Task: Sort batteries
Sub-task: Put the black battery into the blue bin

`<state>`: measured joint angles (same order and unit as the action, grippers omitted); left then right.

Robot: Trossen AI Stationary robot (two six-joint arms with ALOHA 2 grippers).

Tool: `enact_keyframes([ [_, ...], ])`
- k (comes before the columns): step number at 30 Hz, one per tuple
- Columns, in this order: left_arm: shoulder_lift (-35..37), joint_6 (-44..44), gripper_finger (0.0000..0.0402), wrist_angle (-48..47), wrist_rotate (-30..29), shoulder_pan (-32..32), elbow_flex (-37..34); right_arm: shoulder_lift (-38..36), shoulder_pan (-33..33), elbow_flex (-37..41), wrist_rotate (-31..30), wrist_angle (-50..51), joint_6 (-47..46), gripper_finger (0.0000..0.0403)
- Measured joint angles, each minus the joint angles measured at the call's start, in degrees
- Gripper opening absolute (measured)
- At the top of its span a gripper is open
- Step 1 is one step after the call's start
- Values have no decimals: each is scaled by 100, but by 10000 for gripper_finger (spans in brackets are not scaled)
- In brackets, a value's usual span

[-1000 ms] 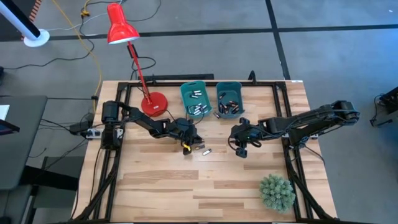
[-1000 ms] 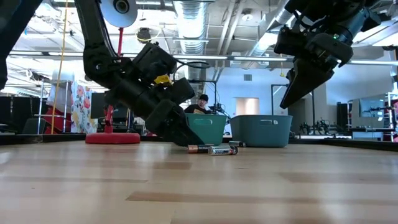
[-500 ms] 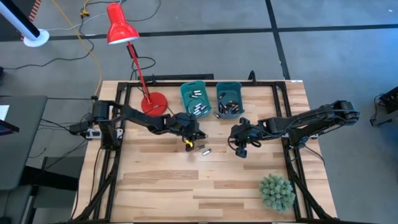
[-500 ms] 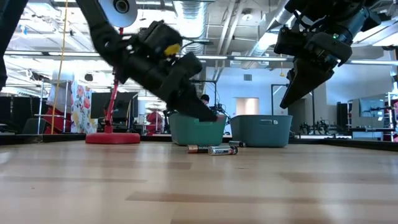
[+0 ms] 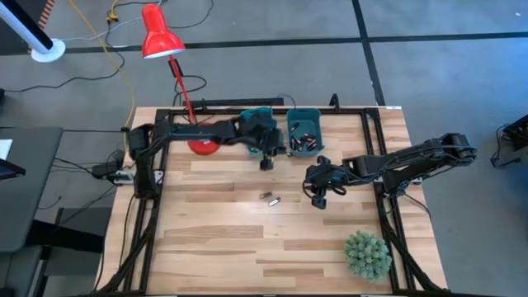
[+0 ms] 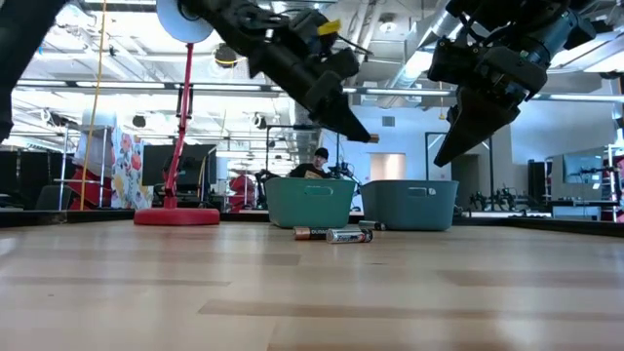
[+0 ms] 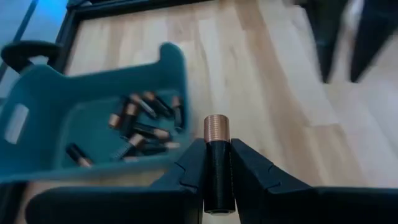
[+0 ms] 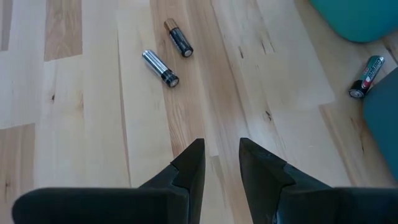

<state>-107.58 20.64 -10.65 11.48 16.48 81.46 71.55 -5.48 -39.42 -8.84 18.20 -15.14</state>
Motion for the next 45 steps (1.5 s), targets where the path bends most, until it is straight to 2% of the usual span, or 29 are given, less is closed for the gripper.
enact_keyframes([
  [6, -789, 251, 44, -270, 647, 501, 1158, 0, 0, 0, -2, -4, 2, 118],
  [9, -1316, 259, 44, -562, 752, 717, 1874, 0, 31, 0, -9, 33, -34, 118],
  [17, -2927, 218, 44, -2242, 836, 985, 4280, 0, 272, 2, -26, 280, -435, 118],
  [21, -3516, 207, 44, -3009, 822, 1033, 5334, 0, 388, 2, -26, 286, -439, 118],
  [28, -3610, 103, 44, -2984, 804, 1011, 5232, 0, 556, 2, -26, 345, -452, 117],
  [37, -3596, -37, 144, -2770, 255, 951, 5232, 0, 758, 2, -24, 340, -450, 118],
  [41, -3596, -32, 167, -2700, 235, 956, 5243, 0, 791, 2, -24, 319, -450, 118],
  [45, -3514, -36, 174, -2606, 124, 952, 5350, -41, 789, 2, -24, 319, -450, 118],
])
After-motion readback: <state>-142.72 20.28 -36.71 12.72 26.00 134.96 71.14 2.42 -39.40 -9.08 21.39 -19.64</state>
